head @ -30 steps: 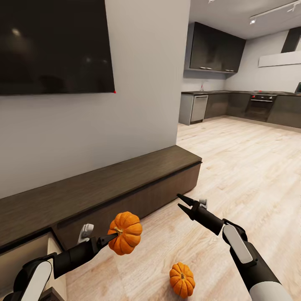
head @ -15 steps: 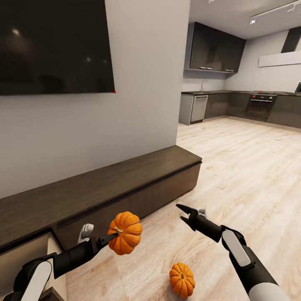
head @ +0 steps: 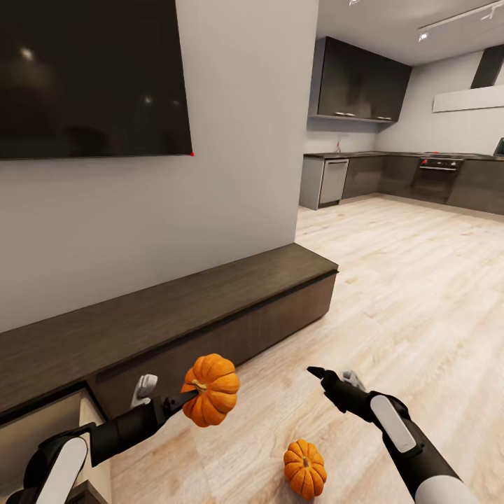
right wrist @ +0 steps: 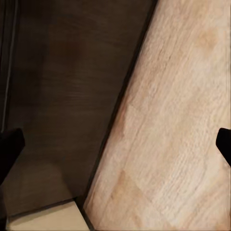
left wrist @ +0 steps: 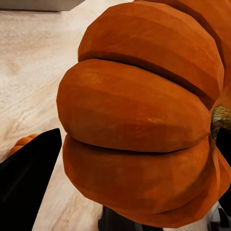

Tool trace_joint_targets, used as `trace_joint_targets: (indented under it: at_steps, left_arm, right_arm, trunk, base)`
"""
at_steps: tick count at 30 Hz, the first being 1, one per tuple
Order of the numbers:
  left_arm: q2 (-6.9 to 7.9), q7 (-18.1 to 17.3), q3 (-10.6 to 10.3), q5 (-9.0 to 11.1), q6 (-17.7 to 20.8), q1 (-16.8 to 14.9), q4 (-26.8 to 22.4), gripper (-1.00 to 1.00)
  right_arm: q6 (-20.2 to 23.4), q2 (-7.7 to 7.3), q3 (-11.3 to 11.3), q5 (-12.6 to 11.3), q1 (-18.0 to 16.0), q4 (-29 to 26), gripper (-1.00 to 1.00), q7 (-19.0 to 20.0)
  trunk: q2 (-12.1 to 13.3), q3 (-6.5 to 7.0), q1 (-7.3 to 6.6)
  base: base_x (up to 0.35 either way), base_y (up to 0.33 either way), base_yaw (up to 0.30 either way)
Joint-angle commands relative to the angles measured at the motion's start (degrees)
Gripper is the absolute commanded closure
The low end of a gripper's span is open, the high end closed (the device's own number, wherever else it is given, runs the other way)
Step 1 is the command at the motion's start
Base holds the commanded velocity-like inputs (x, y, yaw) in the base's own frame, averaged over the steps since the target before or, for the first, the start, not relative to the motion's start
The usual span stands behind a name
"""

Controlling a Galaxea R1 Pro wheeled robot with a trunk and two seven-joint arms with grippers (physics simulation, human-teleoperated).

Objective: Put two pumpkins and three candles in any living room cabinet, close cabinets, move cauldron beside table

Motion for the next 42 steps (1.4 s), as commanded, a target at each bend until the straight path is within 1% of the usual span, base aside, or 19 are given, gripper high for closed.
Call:
trace_joint_targets:
  at_steps: [1,4,7,8,10,11,12,14,16,20,22,23,26,31,34,36,37,38,42]
  left_arm:
    - [0.02,-0.24,-0.02,-0.08,0.3,-0.02,-0.05,1.0]
    - [0.06,-0.32,-0.14,0.01,0.33,-0.02,-0.11,1.0]
    - [0.08,-0.34,-0.17,0.18,0.35,-0.03,-0.13,1.0]
    - [0.16,-0.34,-0.18,0.57,0.35,-0.04,-0.13,1.0]
    - [0.31,-0.35,-0.23,1.69,0.38,-0.03,-0.14,1.0]
    - [0.5,-0.33,-0.26,3.8,0.42,-0.03,-0.18,1.0]
    - [0.56,-0.32,-0.26,4.34,0.42,-0.02,-0.19,1.0]
    - [0.76,-0.34,-0.24,6.16,0.63,-0.03,-0.23,1.0]
    - [0.92,-0.38,-0.21,7.08,0.83,-0.01,-0.38,1.0]
    - [1.61,-0.5,-0.43,7.78,0.95,0.0,-0.56,1.0]
    - [1.91,-1.07,-0.94,8.41,1.0,0.0,-0.61,1.0]
    - [2.08,-2.24,-1.61,9.13,1.03,0.0,-0.64,1.0]
    - [2.17,-3.95,-2.63,9.66,1.05,0.0,-0.66,1.0]
    - [2.14,-4.86,-4.86,9.99,1.05,-0.01,-0.67,1.0]
    - [2.04,-5.04,-7.12,10.07,1.03,-0.02,-0.67,1.0]
    - [1.81,-5.07,-9.42,10.07,0.99,-0.04,-0.67,1.0]
    - [1.75,-5.08,-10.0,10.08,0.99,-0.03,-0.67,1.0]
    - [1.62,-5.08,-11.11,10.07,0.96,-0.05,-0.67,1.0]
    - [1.33,-5.1,-13.57,10.09,0.9,-0.07,-0.67,1.0]
  right_arm:
    - [-0.29,-0.05,0.03,0.0,-0.02,0.33,-1.0,0.0]
    - [-0.78,-0.09,0.06,0.17,-0.04,2.16,-1.0,0.15]
    - [-0.99,-0.13,0.12,0.26,-0.03,3.38,-1.0,0.32]
    - [-1.07,-0.15,0.17,0.3,-0.02,3.7,-1.0,0.37]
    - [-1.13,-0.12,0.34,0.37,0.0,3.99,-1.0,0.45]
    - [-1.46,0.0,1.26,1.08,0.01,4.16,-1.0,0.5]
    - [-1.69,0.03,1.6,1.46,0.02,4.21,-1.0,0.51]
    - [-2.8,0.11,2.88,3.05,0.03,4.29,-1.0,0.61]
    - [-3.51,0.19,3.67,4.05,0.02,4.29,-1.0,1.4]
    - [-3.96,0.23,4.13,4.78,0.03,4.29,-1.0,3.59]
    - [-4.07,0.24,4.21,5.36,0.03,4.29,-1.0,4.8]
    - [-4.13,0.24,4.21,6.25,0.03,4.3,-1.0,5.73]
    - [-4.17,0.24,4.21,7.41,0.04,4.39,-1.0,6.55]
    - [-4.21,0.3,4.21,7.89,0.03,4.54,-1.0,6.88]
    - [-4.87,0.28,4.18,7.95,0.04,5.56,-1.0,6.93]
    - [-5.79,0.26,4.09,7.98,0.04,7.11,-1.0,6.94]
    - [-5.93,0.26,4.08,7.98,0.04,7.49,-1.0,6.94]
    - [-6.12,0.24,4.06,8.01,0.04,8.11,-1.0,6.98]
    - [-6.4,0.17,4.04,8.05,0.04,9.03,-1.0,7.01]
  trunk:
    - [-0.02,-0.05,-0.01]
    - [-0.02,-0.05,-0.01]
    - [-0.06,-0.72,0.06]
    - [-0.08,-0.94,0.09]
    - [-0.1,-1.38,0.14]
    - [-0.12,-1.6,0.17]
    - [-0.13,-1.83,0.19]
    - [-0.16,-2.27,0.24]
    - [-0.18,-2.71,0.3]
    - [-0.24,-3.6,0.4]
    - [-0.26,-4.04,0.45]
    - [-0.28,-4.26,0.48]
    - [-0.32,-4.93,0.55]
    - [-0.38,-6.03,0.68]
    - [-0.42,-6.7,0.76]
    - [-0.45,-7.14,0.81]
    - [-0.46,-7.36,0.84]
    - [-0.48,-7.59,0.86]
    - [-0.53,-8.47,0.97]
  base:
    - [0.0,0.0,0.0]
    - [0.0,0.0,0.0]
    - [0.0,0.0,0.0]
    - [0.0,0.0,0.0]
    - [0.0,0.0,0.0]
    - [0.0,0.0,0.0]
    - [0.0,0.0,0.0]
    - [0.0,0.0,0.0]
    - [0.0,0.0,0.0]
    - [0.0,0.0,0.0]
    - [0.0,0.0,0.0]
    - [0.0,0.0,0.0]
    - [0.0,0.0,0.0]
    - [0.0,0.0,0.0]
    - [0.0,0.0,0.0]
    - [0.0,0.0,0.0]
    - [0.0,0.0,0.0]
    - [0.0,0.0,0.0]
    - [0.0,0.0,0.0]
